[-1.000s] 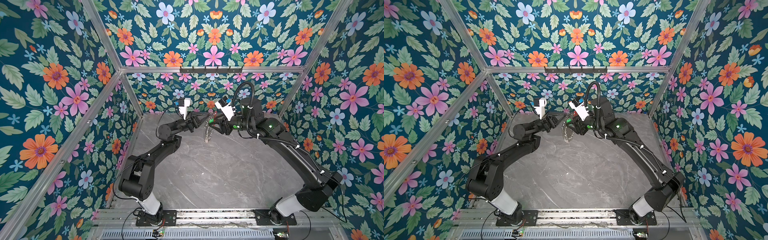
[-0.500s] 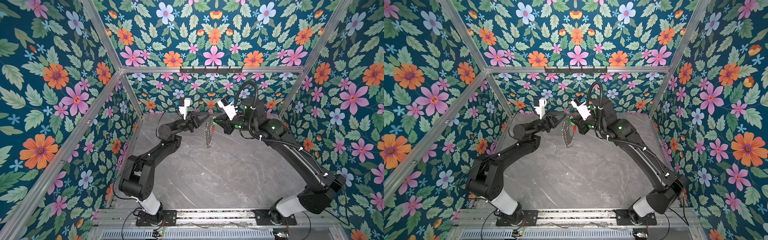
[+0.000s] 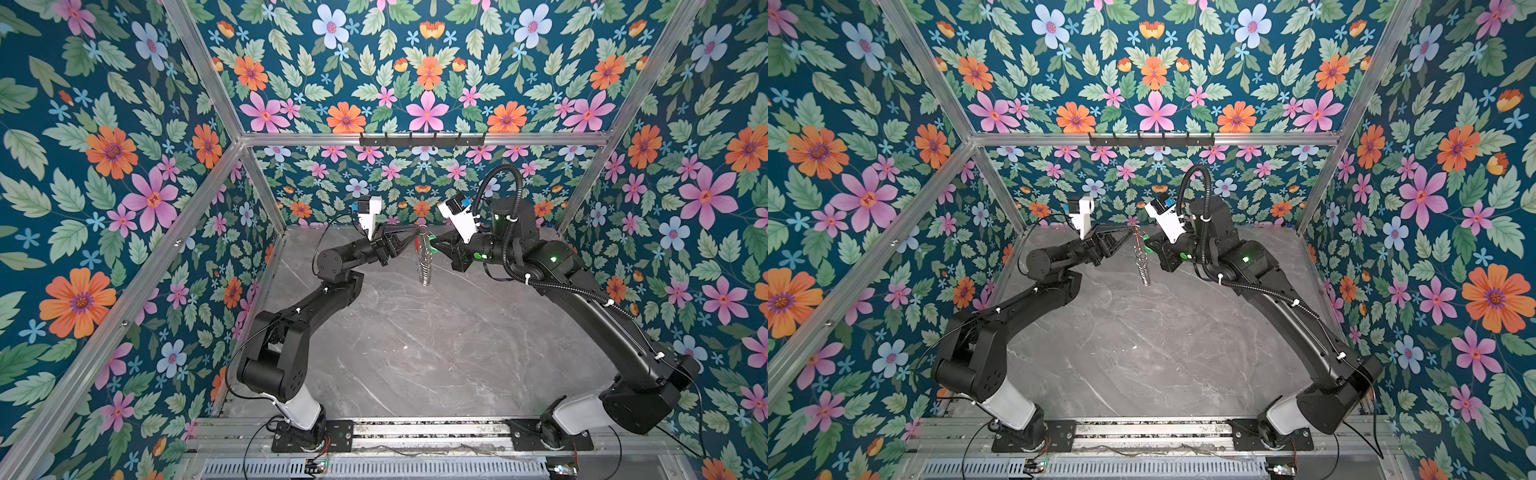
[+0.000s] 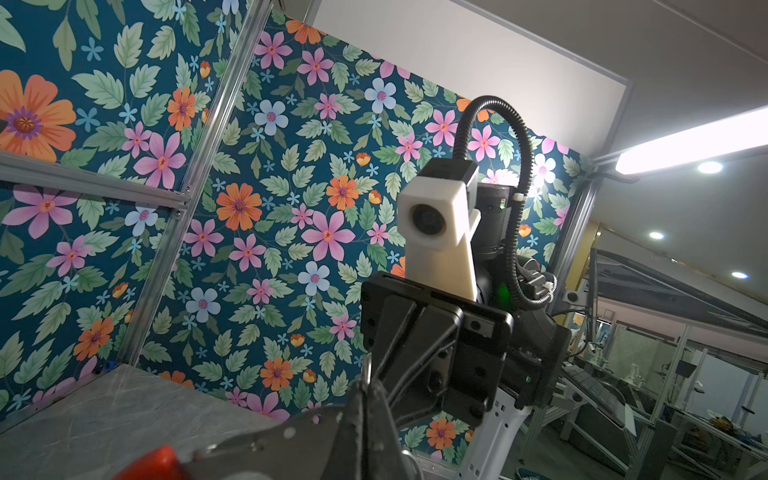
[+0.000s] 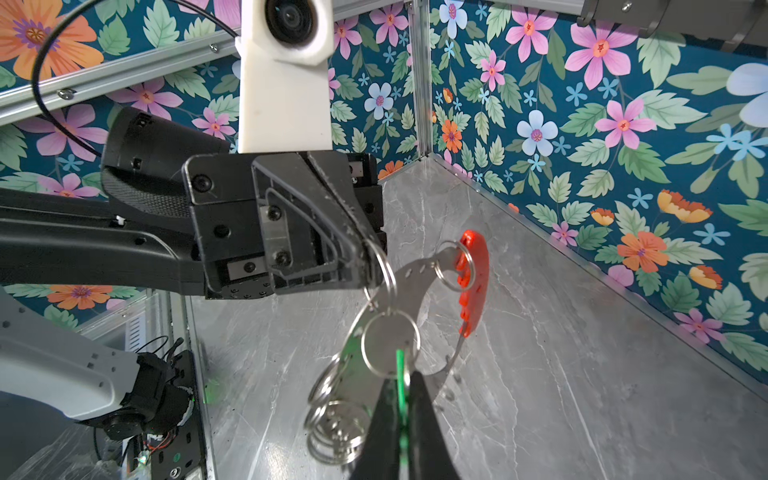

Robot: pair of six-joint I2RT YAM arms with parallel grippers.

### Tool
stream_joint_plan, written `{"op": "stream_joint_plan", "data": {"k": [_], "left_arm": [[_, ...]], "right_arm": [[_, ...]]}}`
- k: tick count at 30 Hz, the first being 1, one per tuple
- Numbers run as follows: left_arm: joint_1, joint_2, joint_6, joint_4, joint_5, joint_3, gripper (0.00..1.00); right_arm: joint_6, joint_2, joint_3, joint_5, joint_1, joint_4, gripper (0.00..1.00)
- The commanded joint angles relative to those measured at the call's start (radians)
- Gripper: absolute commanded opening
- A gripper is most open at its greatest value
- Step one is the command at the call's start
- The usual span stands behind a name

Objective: Put the keys on the keyring

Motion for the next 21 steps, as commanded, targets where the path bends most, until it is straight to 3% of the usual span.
{"op": "stream_joint_plan", "data": {"k": [1, 2, 3, 5, 7, 11, 13, 18, 21], "left_arm": [[0.001, -0.011, -0.001, 0.049, -0.019, 0.001, 0.0], [0.001, -0.011, -0.001, 0.049, -0.019, 0.001, 0.0], [0.001, -0.011, -0.001, 0.049, -0.019, 0.001, 0.0], [0.001, -0.01, 0.0, 0.049, -0.02, -0.003, 0.0], [0.001, -0.007, 0.007, 0.043, -0.02, -0.008, 0.0], [0.001, -0.017, 0.07, -0.017, -0.025, -0.043, 0.0], [0.001, -0.026, 0.156, -0.126, -0.033, -0.064, 0.0], [-0.016, -0.051, 0.52, -0.59, -0.115, -0.086, 0.0], [-0.046, -0.017, 0.694, -0.781, -0.194, -0.078, 0.0]], "right_arm": [[-0.015, -0.009, -0.009, 0.006, 0.0, -0.002, 0.11], [-0.014, -0.013, -0.014, 0.012, 0.0, 0.003, 0.14], [-0.013, -0.018, -0.022, 0.017, 0.0, 0.007, 0.22], [-0.014, -0.024, -0.03, 0.029, -0.002, 0.007, 0.48], [-0.012, -0.033, -0.041, 0.053, -0.001, 0.007, 0.6], [0.011, -0.085, -0.123, 0.111, -0.014, 0.052, 0.63], [0.04, -0.123, -0.188, 0.126, -0.028, 0.089, 0.64], [0.107, -0.244, -0.363, 0.15, -0.085, 0.144, 0.64], [0.143, -0.325, -0.477, 0.182, -0.119, 0.173, 0.64]]}}
